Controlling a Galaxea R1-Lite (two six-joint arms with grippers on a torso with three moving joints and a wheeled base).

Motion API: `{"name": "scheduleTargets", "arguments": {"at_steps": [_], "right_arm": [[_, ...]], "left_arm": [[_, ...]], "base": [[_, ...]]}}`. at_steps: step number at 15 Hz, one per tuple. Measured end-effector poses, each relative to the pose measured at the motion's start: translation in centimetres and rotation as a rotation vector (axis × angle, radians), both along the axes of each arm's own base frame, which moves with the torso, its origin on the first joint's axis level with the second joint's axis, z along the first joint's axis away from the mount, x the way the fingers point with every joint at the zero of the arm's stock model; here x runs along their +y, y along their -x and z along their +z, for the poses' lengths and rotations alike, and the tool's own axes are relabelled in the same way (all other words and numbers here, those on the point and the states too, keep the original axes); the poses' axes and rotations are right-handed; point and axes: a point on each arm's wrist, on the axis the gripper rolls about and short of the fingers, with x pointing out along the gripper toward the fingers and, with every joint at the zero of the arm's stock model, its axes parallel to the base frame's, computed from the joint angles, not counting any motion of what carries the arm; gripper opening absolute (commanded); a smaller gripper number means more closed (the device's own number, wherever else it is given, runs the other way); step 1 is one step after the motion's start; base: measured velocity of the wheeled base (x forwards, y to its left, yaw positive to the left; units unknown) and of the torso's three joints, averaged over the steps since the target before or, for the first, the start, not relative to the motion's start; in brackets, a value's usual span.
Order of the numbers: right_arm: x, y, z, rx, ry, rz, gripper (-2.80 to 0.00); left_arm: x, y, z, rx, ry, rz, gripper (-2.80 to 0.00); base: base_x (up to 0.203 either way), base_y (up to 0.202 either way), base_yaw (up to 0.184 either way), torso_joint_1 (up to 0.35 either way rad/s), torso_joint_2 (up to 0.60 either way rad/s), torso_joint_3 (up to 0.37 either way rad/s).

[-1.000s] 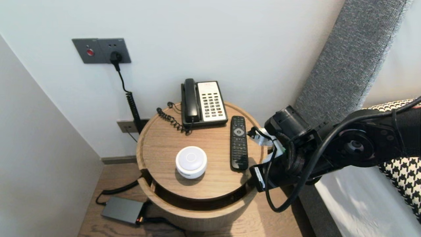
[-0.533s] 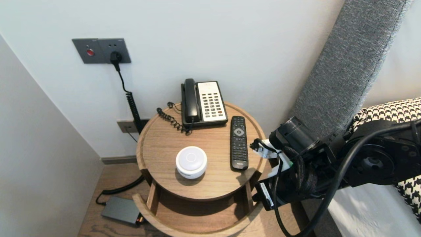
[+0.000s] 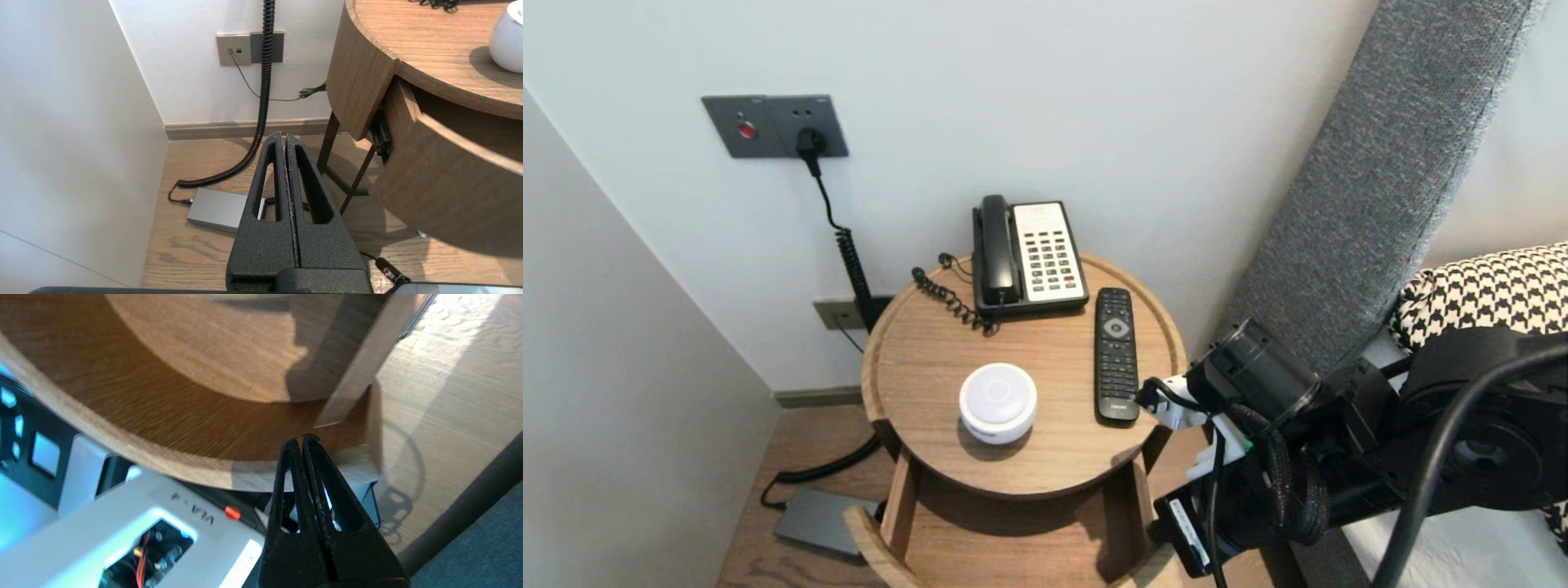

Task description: Open the nightstand drawer

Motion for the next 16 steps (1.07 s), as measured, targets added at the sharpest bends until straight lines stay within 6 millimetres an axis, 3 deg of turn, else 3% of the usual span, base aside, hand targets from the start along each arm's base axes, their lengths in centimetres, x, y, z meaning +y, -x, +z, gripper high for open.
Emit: {"name": "scheduleTargets", "arguments": {"at_steps": [16], "right_arm": [[2.0,3.9,-2.9,0.046,0.047,0.150,-2.80]], "left_arm": [[0.0,0.0,0.0,0.000,0.000,0.000,-2.80]], "base": [[0.000,0.000,0.000,0.000,0.00,0.000]]}}
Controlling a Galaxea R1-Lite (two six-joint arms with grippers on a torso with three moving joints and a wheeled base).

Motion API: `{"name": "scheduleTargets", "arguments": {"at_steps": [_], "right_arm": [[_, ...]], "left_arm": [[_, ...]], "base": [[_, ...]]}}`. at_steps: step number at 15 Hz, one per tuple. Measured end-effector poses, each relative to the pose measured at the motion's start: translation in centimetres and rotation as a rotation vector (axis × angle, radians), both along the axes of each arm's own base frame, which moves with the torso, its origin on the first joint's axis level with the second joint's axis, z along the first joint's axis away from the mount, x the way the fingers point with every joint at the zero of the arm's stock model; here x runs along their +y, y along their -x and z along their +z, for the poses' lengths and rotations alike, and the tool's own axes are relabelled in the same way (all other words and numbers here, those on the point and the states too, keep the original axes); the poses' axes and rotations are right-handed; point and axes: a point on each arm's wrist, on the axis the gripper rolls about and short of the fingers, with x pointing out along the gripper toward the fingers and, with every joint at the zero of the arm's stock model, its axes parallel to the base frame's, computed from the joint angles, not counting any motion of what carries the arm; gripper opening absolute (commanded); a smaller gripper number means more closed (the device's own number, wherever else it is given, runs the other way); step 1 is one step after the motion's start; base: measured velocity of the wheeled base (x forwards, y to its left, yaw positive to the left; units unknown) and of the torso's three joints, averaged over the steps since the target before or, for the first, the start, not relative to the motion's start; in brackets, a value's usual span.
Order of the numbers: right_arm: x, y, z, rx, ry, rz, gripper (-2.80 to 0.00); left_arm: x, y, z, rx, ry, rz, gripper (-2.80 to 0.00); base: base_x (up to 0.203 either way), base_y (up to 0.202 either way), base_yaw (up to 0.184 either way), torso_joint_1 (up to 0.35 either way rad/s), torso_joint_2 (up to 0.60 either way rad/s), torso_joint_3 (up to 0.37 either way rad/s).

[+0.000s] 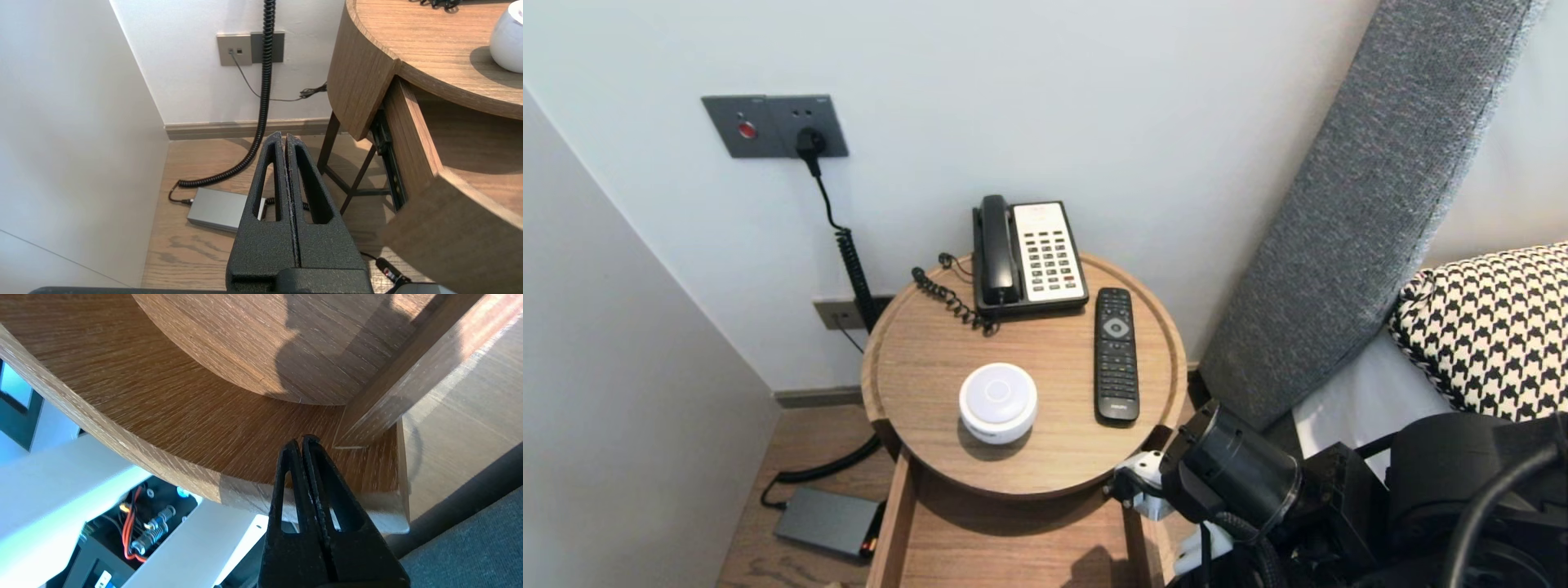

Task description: Open the nightstand drawer

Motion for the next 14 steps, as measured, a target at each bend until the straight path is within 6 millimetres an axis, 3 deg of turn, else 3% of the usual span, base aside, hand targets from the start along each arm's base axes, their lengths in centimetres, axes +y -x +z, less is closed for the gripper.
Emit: {"name": "scheduleTargets", "arguments": {"at_steps": [7,14], "right_arm": [[0.1,1.4,-1.2,0.029,0.035,0.047,-2.80],[0.2,1.3,-0.7,0.017,0.026,0.045,-2.80]], "left_arm": [[0.0,0.0,0.0,0.000,0.000,0.000,-2.80],[0.0,0.0,0.0,0.000,0.000,0.001,-2.80]], "base": [[0.000,0.000,0.000,0.000,0.00,0.000],[0.000,0.000,0.000,0.000,0.00,0.000]]}}
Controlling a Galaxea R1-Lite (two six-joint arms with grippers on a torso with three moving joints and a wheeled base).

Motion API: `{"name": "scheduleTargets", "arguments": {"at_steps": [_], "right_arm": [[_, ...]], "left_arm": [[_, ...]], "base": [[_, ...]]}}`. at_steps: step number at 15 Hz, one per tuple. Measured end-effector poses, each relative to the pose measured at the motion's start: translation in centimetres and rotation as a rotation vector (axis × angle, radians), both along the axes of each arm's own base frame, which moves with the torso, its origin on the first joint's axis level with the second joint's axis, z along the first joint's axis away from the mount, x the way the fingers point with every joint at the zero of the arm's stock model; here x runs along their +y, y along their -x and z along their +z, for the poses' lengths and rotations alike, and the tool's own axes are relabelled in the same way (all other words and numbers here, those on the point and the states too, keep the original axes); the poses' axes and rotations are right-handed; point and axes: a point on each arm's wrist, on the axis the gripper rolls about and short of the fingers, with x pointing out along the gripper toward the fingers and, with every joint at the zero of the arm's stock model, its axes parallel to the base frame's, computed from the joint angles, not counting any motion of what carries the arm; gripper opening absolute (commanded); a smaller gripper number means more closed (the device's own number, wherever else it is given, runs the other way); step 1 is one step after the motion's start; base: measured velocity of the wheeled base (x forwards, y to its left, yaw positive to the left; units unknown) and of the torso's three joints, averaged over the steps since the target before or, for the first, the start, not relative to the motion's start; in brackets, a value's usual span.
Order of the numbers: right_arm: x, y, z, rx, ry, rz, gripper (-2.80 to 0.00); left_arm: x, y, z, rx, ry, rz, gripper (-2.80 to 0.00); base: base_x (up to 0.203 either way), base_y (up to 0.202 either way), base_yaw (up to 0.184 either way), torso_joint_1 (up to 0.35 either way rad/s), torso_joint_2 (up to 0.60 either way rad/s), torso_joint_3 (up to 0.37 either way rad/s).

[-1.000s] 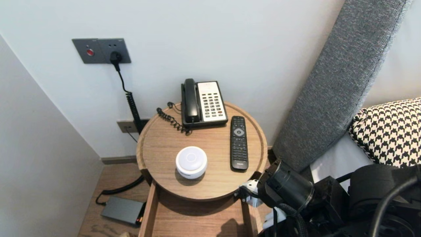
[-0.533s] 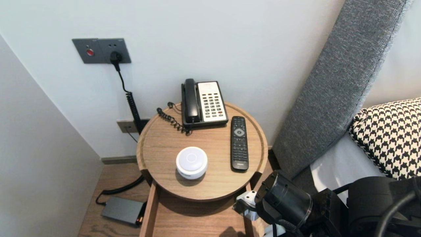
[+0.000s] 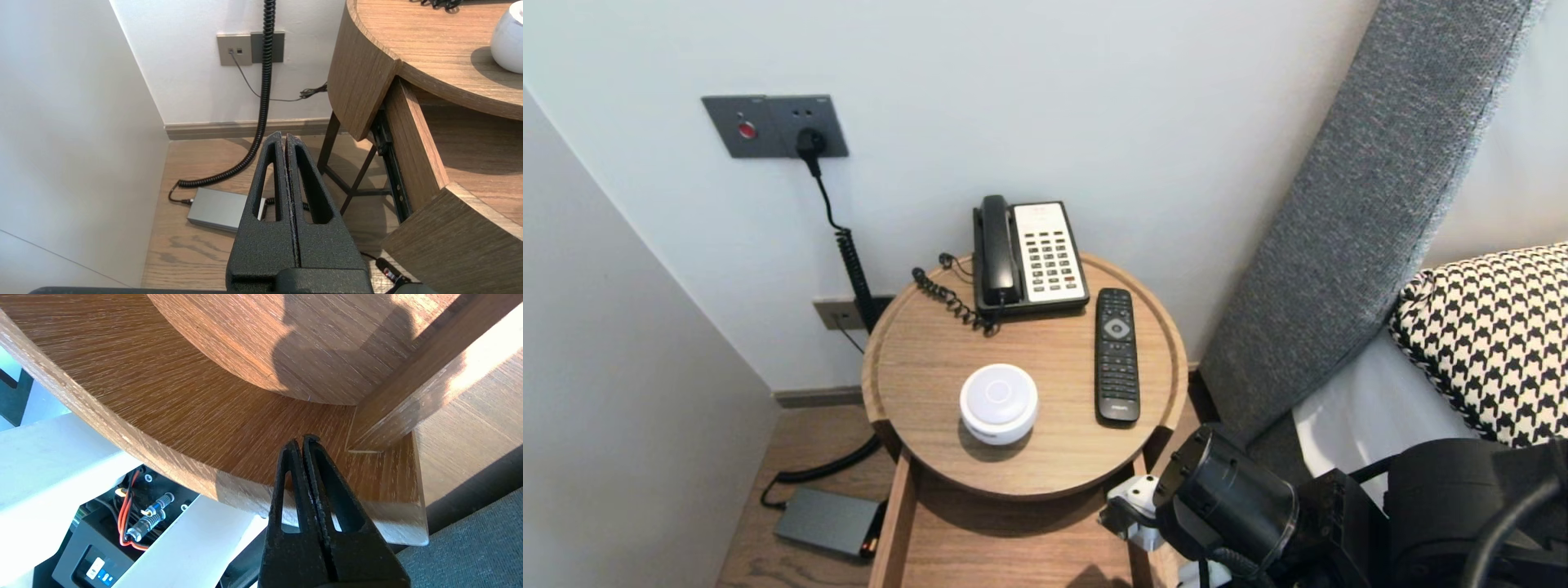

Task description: Open the nightstand drawer, then put the remote controls on the table in the drawer one by one

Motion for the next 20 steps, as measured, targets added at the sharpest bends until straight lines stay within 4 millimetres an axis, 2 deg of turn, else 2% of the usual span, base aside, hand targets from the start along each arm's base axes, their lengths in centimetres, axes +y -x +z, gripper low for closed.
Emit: {"name": "scheduleTargets", "arguments": {"at_steps": [3,6,11,15,18,20], "right_arm": [[0.2,-0.6,1.4,-0.039,-0.039,-0.018,-2.80],[0.1,-2.0,3.6,-0.109,-0.095,-0.064,-2.80],[-0.8,-5.0,10.2,-0.211,-0.158,-0.134,-2.80],[-2.1,-8.4,15.1,-0.293,-0.203,-0.227,-2.80],[-2.6,-10.8,17.0,-0.314,-0.194,-0.297,-2.80],[-2.4,-12.3,17.1,-0.354,-0.167,-0.343,-2.80]], "left_arm": [[0.0,0.0,0.0,0.000,0.000,-0.001,-2.80],[0.0,0.0,0.0,0.000,0.000,0.000,-2.80],[0.0,0.0,0.0,0.000,0.000,-0.001,-2.80],[0.0,0.0,0.0,0.001,0.000,-0.001,-2.80],[0.0,0.0,0.0,0.000,0.000,0.000,-2.80],[0.0,0.0,0.0,0.000,0.000,0.000,-2.80]], "base": [[0.000,0.000,0.000,0.000,0.00,0.000],[0.000,0.000,0.000,0.000,0.00,0.000],[0.000,0.000,0.000,0.000,0.00,0.000],[0.000,0.000,0.000,0.000,0.00,0.000],[0.000,0.000,0.000,0.000,0.00,0.000],[0.000,0.000,0.000,0.000,0.00,0.000]]}}
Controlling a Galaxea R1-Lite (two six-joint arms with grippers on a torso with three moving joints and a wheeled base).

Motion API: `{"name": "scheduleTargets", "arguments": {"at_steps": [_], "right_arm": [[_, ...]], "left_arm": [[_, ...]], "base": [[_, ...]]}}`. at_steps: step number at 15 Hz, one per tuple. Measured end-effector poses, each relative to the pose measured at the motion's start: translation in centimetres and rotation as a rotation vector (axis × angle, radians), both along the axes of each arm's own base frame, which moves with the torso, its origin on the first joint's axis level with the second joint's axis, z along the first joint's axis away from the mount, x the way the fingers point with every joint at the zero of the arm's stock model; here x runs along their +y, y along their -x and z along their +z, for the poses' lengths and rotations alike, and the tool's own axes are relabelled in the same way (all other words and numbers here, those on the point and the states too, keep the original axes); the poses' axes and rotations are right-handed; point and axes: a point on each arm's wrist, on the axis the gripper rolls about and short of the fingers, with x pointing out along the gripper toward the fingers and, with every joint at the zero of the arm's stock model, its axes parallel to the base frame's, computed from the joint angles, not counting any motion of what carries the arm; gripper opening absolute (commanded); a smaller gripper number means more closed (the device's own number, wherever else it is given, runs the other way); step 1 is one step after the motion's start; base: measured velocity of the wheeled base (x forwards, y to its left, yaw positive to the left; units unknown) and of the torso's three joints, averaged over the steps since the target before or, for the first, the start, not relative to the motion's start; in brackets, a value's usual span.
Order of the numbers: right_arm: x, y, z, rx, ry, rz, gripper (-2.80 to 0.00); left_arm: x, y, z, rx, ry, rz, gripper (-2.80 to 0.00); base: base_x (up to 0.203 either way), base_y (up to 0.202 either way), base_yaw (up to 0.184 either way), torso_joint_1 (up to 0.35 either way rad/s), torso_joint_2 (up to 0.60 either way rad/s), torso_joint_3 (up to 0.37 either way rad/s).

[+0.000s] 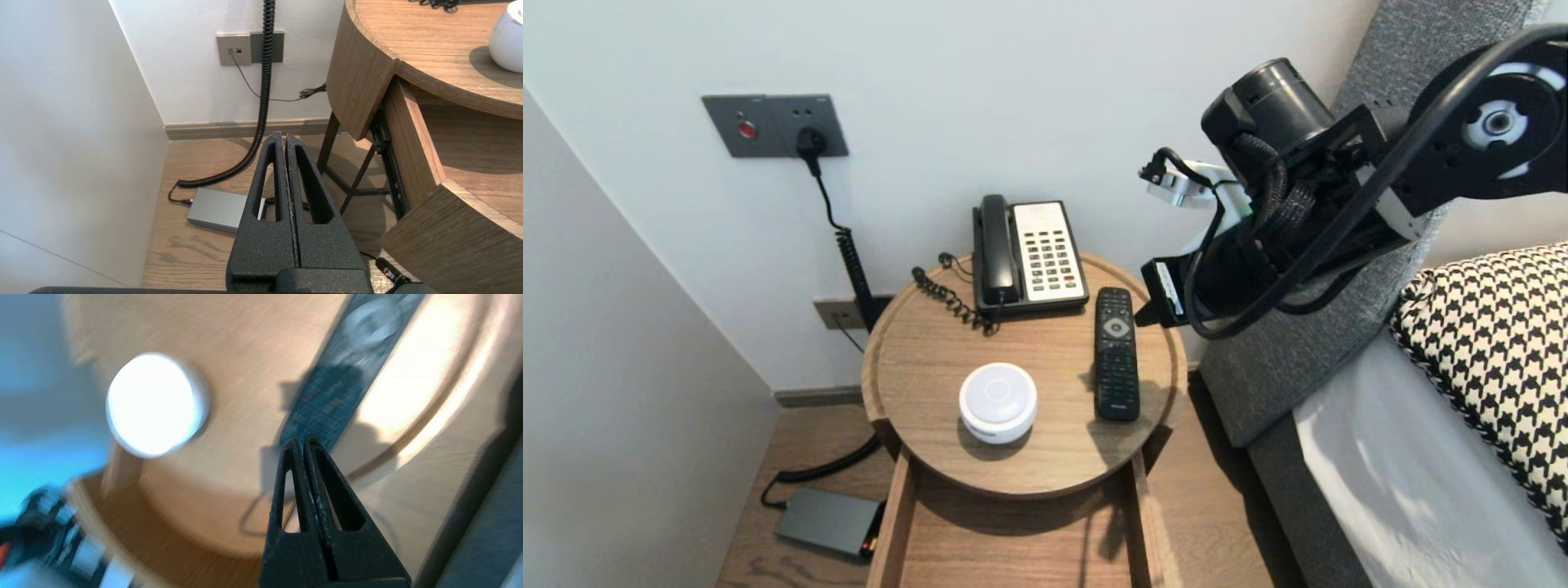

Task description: Put the remote controls on the table in the drawer one by one

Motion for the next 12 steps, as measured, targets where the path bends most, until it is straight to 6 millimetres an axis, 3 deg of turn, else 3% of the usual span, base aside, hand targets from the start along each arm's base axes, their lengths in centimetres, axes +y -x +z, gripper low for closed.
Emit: {"name": "scheduleTargets", "arguments": {"at_steps": [3,4,7,12], "right_arm": [[1.0,-1.0,-0.1,-0.045,-0.027,0.007,-2.80],[1.5,-1.0,-0.1,-0.060,-0.038,0.021,0.00],[3.6,0.1,0.0,-0.082,-0.058,0.091,0.00],[7.7,3.6,0.1,-0.108,-0.071,0.315,0.00]], "left_arm": [[0.0,0.0,0.0,0.000,0.000,-0.001,-2.80],[0.0,0.0,0.0,0.000,0.000,-0.001,-2.80],[0.0,0.0,0.0,0.000,0.000,-0.001,-2.80],[0.0,0.0,0.0,0.000,0.000,-0.001,-2.80]], "base": [[0.000,0.000,0.000,0.000,0.00,0.000],[0.000,0.000,0.000,0.000,0.00,0.000],[0.000,0.000,0.000,0.000,0.00,0.000],[0.000,0.000,0.000,0.000,0.00,0.000]]}}
